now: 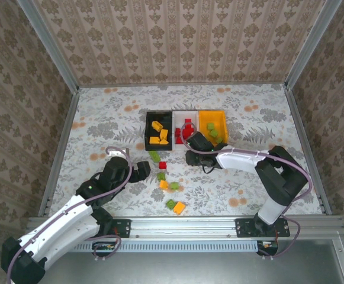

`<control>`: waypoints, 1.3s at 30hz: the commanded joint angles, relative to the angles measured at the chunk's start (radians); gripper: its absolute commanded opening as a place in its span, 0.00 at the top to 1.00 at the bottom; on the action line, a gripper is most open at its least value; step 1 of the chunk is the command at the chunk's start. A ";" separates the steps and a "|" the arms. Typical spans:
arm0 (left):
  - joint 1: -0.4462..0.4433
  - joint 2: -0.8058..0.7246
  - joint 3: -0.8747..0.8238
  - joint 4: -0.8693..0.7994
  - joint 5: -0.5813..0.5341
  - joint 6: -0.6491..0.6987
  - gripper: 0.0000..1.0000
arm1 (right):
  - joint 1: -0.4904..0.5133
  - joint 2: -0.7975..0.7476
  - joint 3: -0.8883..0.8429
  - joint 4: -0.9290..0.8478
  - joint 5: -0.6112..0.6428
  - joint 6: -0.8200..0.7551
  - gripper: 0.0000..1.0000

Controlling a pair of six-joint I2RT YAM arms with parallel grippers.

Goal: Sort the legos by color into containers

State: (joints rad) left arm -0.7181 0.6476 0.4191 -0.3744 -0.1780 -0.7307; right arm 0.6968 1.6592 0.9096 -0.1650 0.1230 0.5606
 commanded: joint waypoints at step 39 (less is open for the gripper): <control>-0.132 0.833 0.387 0.114 0.018 0.200 0.31 | -0.114 -0.135 0.127 0.017 0.064 -0.016 0.21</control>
State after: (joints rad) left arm -0.8440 1.4445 0.7605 -0.2859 -0.1127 -0.5632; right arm 0.5812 1.5848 1.0702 -0.1738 0.1642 0.5301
